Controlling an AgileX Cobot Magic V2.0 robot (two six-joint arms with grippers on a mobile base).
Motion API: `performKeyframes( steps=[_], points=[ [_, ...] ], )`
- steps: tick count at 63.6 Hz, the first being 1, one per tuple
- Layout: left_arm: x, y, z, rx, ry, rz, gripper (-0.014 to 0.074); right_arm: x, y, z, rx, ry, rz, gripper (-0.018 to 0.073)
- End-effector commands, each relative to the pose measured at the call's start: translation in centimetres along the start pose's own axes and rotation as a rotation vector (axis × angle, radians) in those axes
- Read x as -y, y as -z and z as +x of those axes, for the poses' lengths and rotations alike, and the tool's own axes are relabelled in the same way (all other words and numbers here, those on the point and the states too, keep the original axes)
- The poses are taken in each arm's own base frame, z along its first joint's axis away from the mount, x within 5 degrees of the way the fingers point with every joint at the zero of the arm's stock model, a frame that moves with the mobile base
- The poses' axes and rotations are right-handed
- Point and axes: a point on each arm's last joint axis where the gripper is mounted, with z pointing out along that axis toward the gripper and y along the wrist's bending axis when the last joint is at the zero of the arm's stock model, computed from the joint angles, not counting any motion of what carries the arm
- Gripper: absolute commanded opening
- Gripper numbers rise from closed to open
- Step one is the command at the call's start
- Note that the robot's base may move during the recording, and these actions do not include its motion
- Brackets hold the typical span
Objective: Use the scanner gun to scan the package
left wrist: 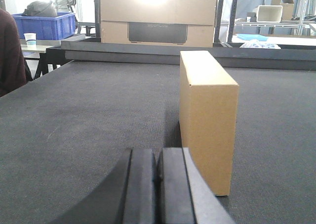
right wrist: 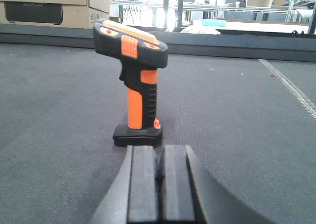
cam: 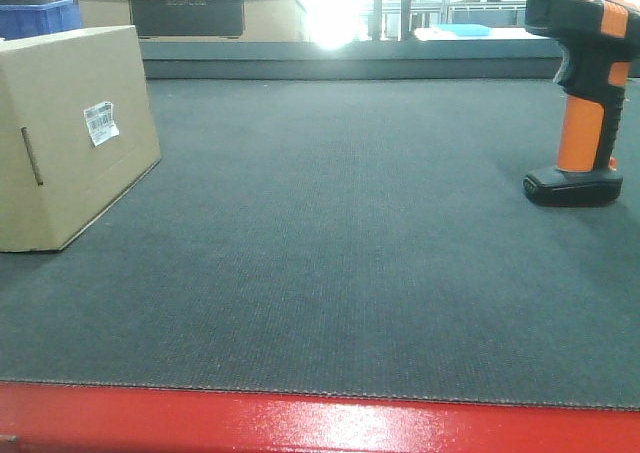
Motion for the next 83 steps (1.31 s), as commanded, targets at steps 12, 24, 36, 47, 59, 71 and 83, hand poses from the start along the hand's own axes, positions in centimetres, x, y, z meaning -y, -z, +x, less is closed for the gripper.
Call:
performKeyframes(
  steps=[12,24,36,47,59,71,83],
  points=[
    [0.0,0.0,-0.3,0.023,0.015,-0.004,-0.0111,0.0,0.0,-0.2,0.021,0.006,0.004,-0.0153],
    [0.0,0.0,-0.3,0.023,0.015,-0.004,-0.0111,0.0,0.0,-0.2,0.021,0.006,0.004,-0.0153],
    [0.0,0.0,-0.3,0.023,0.015,-0.004,-0.0111,0.0,0.0,-0.2,0.021,0.006,0.004,-0.0153],
    [0.0,0.0,-0.3,0.023,0.015,-0.004,-0.0111,0.0,0.0,-0.3,0.028,0.006,0.004,-0.0153],
    [0.0,0.1,-0.8,0.080,0.015,-0.004,-0.0111,0.1,0.1,-0.7,0.075,0.006,0.008,-0.0153],
    [0.0,0.1,-1.1,0.112,0.015,-0.004,-0.0111,0.1,0.1,-1.0,0.111,0.006,0.011,-0.0153],
    [-0.1,0.1,-1.1,0.118,0.080,-0.004,-0.0111,0.1,0.1,-1.4,0.153,-0.012,0.014,-0.0153]
  ],
)
